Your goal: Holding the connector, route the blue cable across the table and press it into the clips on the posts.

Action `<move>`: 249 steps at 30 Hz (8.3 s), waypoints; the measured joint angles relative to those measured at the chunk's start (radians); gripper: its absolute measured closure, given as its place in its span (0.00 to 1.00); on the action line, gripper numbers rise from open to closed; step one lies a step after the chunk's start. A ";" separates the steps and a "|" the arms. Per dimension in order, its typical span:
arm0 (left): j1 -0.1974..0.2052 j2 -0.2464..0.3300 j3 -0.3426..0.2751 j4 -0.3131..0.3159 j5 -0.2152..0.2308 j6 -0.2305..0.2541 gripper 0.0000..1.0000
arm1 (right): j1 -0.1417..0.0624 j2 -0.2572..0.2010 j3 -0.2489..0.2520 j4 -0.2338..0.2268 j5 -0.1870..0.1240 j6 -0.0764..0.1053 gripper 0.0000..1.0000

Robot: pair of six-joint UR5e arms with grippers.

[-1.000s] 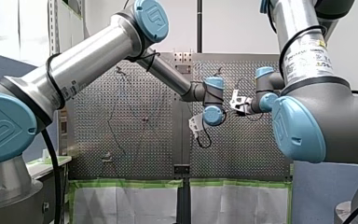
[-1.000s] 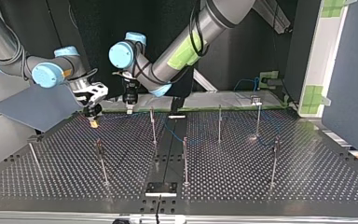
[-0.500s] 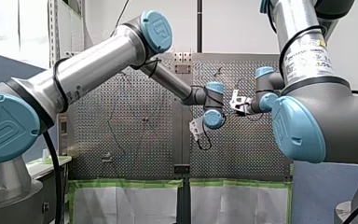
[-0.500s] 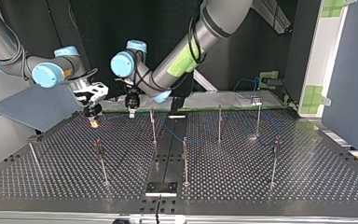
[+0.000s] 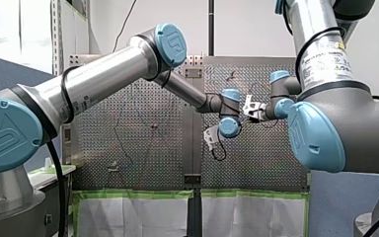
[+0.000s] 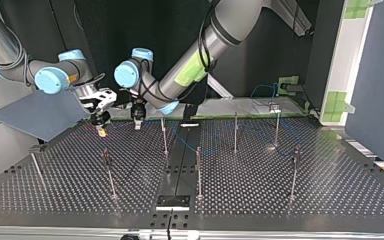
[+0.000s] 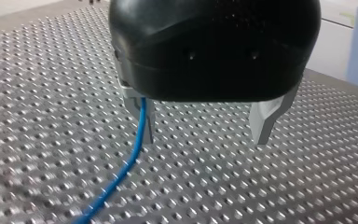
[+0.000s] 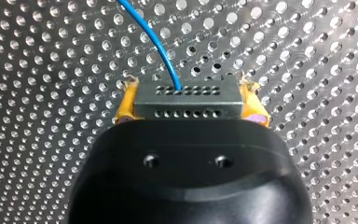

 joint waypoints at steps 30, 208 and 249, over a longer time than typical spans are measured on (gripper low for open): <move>-0.014 0.010 0.045 -0.126 -0.126 -0.003 1.00 | -0.008 -0.058 -0.016 0.044 -0.012 0.004 1.00; -0.094 0.526 -0.225 -0.039 -0.175 0.071 0.00 | -0.106 -0.275 -0.042 0.027 -0.247 0.196 1.00; -0.053 0.886 -0.585 0.321 -0.161 0.099 0.00 | -0.057 -0.274 -0.042 0.035 -0.248 0.196 1.00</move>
